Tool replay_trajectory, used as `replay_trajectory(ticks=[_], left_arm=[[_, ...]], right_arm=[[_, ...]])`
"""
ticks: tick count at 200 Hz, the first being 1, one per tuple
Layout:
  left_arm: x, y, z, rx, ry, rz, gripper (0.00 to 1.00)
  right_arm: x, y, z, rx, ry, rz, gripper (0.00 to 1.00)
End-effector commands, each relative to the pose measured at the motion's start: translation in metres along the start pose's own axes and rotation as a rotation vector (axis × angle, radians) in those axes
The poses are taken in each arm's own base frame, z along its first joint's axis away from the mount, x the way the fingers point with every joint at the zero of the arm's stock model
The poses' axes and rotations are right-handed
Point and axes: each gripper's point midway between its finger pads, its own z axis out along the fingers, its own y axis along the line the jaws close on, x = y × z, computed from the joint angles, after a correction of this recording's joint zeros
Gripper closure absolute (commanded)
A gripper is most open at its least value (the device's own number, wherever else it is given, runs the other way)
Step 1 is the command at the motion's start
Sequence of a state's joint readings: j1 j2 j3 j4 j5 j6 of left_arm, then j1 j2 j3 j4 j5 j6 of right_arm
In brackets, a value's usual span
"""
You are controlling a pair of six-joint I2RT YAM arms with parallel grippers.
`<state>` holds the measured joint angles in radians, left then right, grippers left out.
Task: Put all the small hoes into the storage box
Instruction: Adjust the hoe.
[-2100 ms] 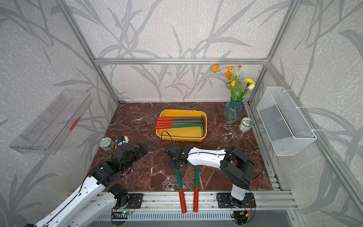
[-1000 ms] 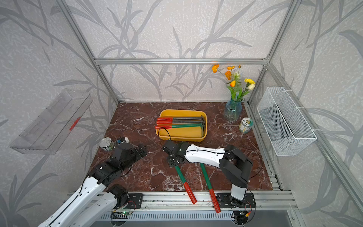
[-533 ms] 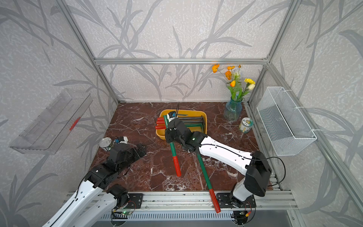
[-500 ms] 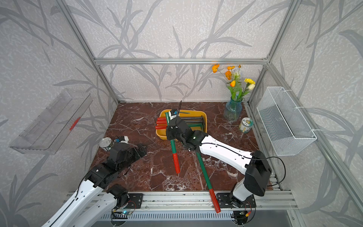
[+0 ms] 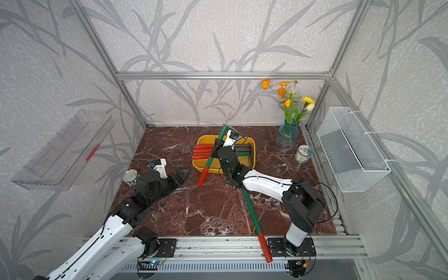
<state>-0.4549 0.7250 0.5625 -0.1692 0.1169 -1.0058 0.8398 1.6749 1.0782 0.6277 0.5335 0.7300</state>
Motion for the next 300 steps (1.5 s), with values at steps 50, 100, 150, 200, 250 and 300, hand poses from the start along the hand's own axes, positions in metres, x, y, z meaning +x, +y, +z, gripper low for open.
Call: replay_trajectory(ticks=[50,100,150,200,250,300], left_arm=[[-0.009,-0.042,0.026,0.180,0.013,-0.124,0.06],[-0.026,-0.032,0.027,0.185,-0.097,-0.307,0.06],[-0.032,-0.031,0.038,0.188,-0.161,-0.434,0.05],[-0.041,-0.037,0.045,0.203,-0.221,-0.485,0.05],[-0.076,-0.056,0.036,0.249,-0.364,-0.481,0.05],[-0.076,-0.071,0.061,0.304,-0.326,-0.517,0.04]], right_arm=[[-0.103,0.026,-0.024,-0.384,-0.371,0.395,1.00],[-0.089,0.028,-0.009,-0.448,-0.324,0.416,1.00],[-0.107,0.045,-0.014,-0.500,-0.351,0.404,1.00],[-0.108,0.059,-0.011,-0.559,-0.325,0.427,1.00],[-0.105,0.060,-0.018,-0.565,-0.317,0.393,1.00],[-0.104,0.061,-0.016,-0.573,-0.306,0.414,1.00]])
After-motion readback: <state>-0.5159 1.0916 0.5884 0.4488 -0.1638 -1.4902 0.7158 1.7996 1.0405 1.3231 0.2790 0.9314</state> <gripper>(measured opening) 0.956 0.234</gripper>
